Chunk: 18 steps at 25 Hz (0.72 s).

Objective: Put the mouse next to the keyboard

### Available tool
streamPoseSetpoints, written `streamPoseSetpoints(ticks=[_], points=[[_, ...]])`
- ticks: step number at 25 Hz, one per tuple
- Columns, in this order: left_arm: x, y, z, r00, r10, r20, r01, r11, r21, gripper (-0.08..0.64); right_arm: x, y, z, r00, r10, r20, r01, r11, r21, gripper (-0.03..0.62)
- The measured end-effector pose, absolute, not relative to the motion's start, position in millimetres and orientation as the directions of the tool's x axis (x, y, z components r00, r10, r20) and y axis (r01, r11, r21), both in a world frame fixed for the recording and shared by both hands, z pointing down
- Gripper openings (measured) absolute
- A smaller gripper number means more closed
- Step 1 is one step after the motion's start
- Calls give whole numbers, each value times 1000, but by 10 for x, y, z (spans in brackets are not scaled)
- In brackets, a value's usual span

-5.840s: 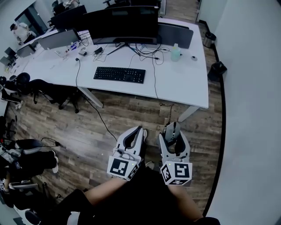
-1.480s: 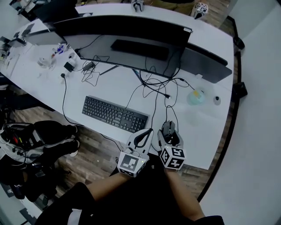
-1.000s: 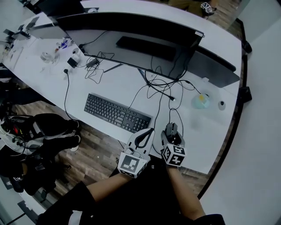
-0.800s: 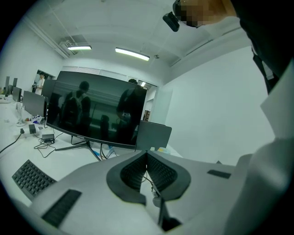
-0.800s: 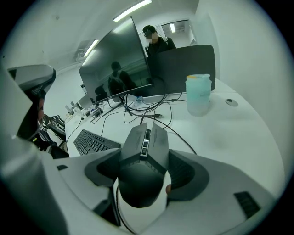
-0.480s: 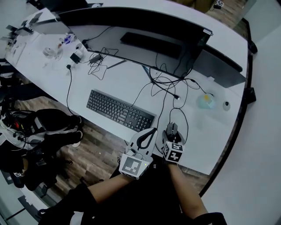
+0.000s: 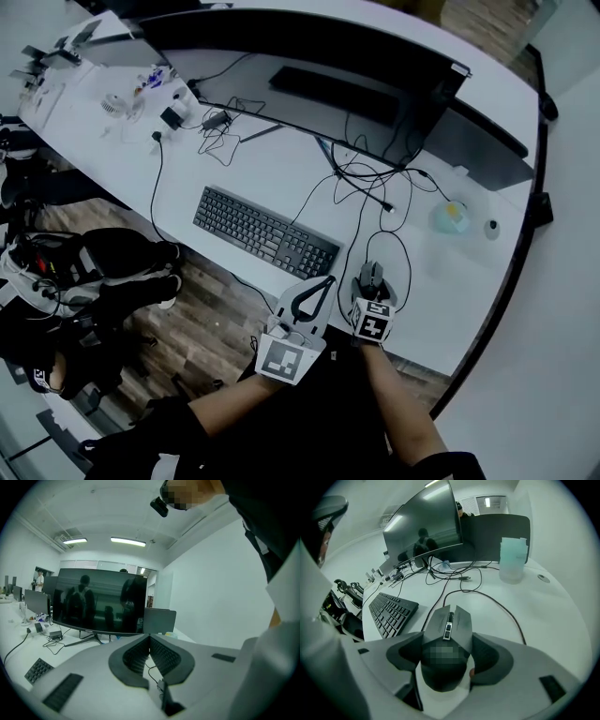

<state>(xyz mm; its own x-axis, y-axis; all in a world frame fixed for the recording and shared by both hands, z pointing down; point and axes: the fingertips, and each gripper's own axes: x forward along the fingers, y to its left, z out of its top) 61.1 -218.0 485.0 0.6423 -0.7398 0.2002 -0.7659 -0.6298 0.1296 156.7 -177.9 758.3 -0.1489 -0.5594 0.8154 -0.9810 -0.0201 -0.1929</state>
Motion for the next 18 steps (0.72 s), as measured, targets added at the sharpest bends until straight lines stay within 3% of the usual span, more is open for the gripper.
streamPoseSetpoints(ticks=[11, 18], points=[[423, -2161, 4954, 618, -751, 231, -786, -584, 202, 3, 1576, -1771, 7710, -105, -538, 836, -988, -36, -147, 316], [295, -2119, 4935, 618, -756, 218, -786, -594, 171, 3, 1568, -1773, 7747, -67, -531, 845, -996, -20, -91, 316]])
